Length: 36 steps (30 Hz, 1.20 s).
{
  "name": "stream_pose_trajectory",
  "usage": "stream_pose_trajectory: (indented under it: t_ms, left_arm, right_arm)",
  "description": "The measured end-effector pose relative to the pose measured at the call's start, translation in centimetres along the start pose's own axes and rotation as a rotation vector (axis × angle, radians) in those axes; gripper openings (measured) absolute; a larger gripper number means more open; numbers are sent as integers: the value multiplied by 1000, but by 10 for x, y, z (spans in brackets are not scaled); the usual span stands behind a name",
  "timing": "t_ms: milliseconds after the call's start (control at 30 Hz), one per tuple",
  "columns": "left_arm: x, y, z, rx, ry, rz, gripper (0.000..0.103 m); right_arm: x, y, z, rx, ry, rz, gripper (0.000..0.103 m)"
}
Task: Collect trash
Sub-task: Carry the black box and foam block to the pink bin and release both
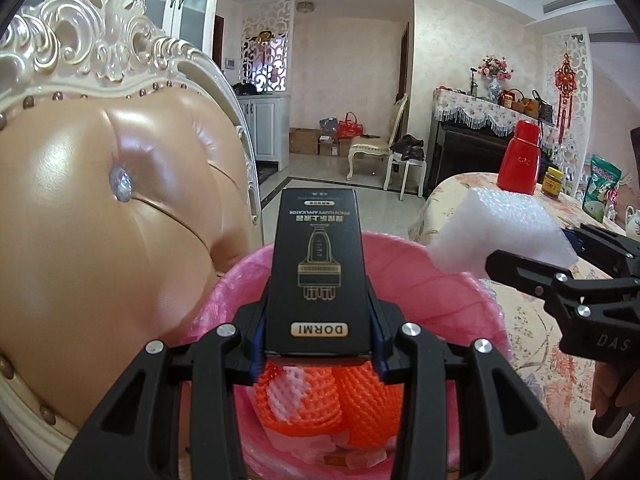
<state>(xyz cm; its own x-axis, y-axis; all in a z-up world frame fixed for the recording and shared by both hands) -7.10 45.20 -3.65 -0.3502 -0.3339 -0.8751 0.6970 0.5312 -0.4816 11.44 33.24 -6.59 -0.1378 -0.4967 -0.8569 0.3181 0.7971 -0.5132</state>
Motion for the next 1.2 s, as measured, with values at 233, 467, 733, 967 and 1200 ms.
stream_pose_trajectory:
  t_ms: [233,467,733,967,1200]
  left_arm:
    - [0,-1,-1,-52,-13,12,79]
    - [0,-43,3,-131,-26,101,98]
    - [-11,-119,45,-205,51,273,98]
    - [-2,-163,87,-221,36,257,98]
    - [36,-189,127,-170,23,216,98]
  right_arm:
    - [-6,2,5,-35,6,27,79]
    - [-7,-54,27,2,21,84,79]
    - [2,-151,47,59,25,176,84]
    - [34,-206,56,68,12,192,84]
    - [66,-218,76,41,49,160,84]
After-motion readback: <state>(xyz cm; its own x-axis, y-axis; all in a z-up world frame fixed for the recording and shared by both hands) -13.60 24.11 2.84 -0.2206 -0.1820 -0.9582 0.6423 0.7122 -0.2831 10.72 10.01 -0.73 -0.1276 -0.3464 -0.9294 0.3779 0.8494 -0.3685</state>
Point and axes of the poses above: each gripper's, at about its wrist camera, not at the fingertips, and y roughly the way its jaws point, z to its right, x to its underside, the point moved 1 cm from there along y, roughly the way its jaws point, and after that the axes turned 1 degree about x, right-handed, at the moved point
